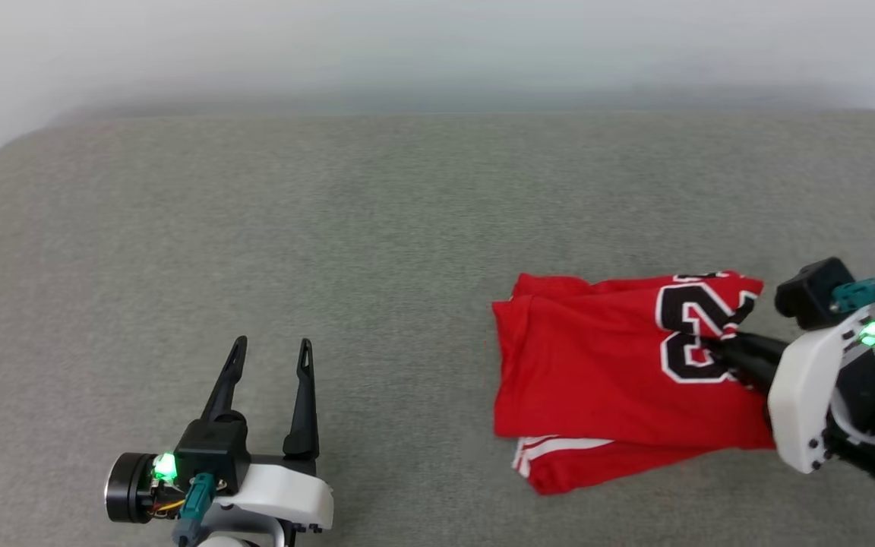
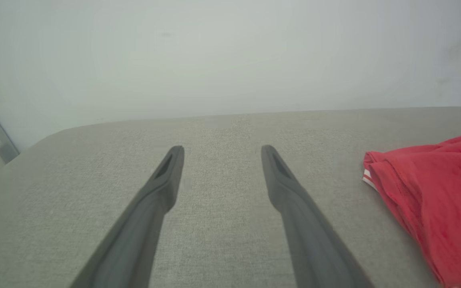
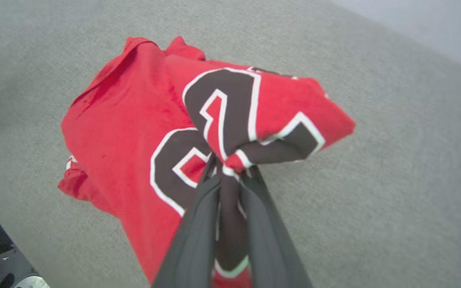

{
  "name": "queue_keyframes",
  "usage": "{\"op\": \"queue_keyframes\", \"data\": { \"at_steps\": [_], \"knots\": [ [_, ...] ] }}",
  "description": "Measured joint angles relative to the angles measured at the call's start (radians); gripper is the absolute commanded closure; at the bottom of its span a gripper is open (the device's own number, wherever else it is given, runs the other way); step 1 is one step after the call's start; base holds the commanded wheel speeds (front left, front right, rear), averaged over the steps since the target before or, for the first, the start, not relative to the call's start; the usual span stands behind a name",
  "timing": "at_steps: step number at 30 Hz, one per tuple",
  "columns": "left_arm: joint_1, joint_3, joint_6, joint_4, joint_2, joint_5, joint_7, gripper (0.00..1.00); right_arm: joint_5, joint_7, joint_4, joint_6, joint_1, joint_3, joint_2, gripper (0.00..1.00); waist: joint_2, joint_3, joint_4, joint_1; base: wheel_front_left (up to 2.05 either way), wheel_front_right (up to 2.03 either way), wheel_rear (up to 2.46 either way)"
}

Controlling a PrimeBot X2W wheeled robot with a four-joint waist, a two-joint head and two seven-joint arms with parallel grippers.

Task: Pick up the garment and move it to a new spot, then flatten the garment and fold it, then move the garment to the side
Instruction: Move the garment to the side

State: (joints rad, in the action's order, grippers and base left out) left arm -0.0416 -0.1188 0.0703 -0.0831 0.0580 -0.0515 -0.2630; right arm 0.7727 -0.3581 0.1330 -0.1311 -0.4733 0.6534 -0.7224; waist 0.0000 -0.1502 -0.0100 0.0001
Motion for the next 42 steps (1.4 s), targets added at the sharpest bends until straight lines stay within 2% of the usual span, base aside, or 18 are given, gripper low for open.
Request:
{"op": "queue_keyframes", "data": {
  "at_steps": [8, 13, 19, 29, 36, 37, 38, 42],
  "knots": [
    [-0.011, 0.012, 0.0, 0.031, 0.004, 0.013, 0.0, 0.0, 0.011, -0.016, 0.021, 0.0, -0.062, -0.02, -0.131, 1.0, 0.0, -0.04, 0.094, 0.0, 0.0, 0.0, 0.0],
    [-0.049, 0.021, -0.001, 0.059, 0.019, 0.023, 0.0, 0.0, -0.018, -0.021, 0.105, 0.0, -0.121, -0.053, -0.208, 1.0, 0.0, -0.107, 0.119, 0.0, 0.0, 0.0, 0.0],
    [-0.095, 0.016, 0.0, 0.091, 0.022, 0.04, 0.0, 0.0, -0.072, -0.021, 0.243, 0.0, -0.176, -0.096, -0.267, 1.0, 0.0, -0.201, 0.129, 0.0001, 0.0, 0.0, 0.0],
    [-0.154, 0.001, 0.003, 0.118, 0.024, 0.049, 0.0, 0.0, -0.123, 0.013, 0.488, 0.0, -0.267, -0.187, -0.299, 1.0, 0.0, -0.319, 0.11, 0.0001, 0.0, 0.0, 0.0],
    [-0.164, 0.0, 0.009, 0.118, 0.026, 0.049, 0.0, 0.0, -0.162, 0.047, 0.587, 0.0, -0.316, -0.223, -0.265, 1.0, 0.0, -0.339, 0.095, 0.0001, 0.0, 0.0, 0.0],
    [-0.165, 0.0, 0.009, 0.116, 0.026, 0.048, 0.0, 0.0, -0.166, 0.051, 0.604, 0.0, -0.324, -0.23, -0.256, 0.8, 0.0, -0.336, 0.095, 0.0001, 0.0, 0.0, 0.0],
    [-0.165, 0.001, 0.01, 0.114, 0.026, 0.046, 0.0, 0.0, -0.172, 0.05, 0.617, 0.0, -0.328, -0.234, -0.249, 0.0, 0.0, -0.331, 0.094, 0.0, 0.0, 0.0, 0.0],
    [-0.159, 0.002, 0.013, 0.106, 0.026, 0.039, 0.0, 0.0, -0.214, 0.082, 0.637, 0.0, -0.327, -0.24, -0.237, 0.0, -0.0001, -0.302, 0.091, 0.0, 0.0, 0.0, 0.0]
  ]
}}
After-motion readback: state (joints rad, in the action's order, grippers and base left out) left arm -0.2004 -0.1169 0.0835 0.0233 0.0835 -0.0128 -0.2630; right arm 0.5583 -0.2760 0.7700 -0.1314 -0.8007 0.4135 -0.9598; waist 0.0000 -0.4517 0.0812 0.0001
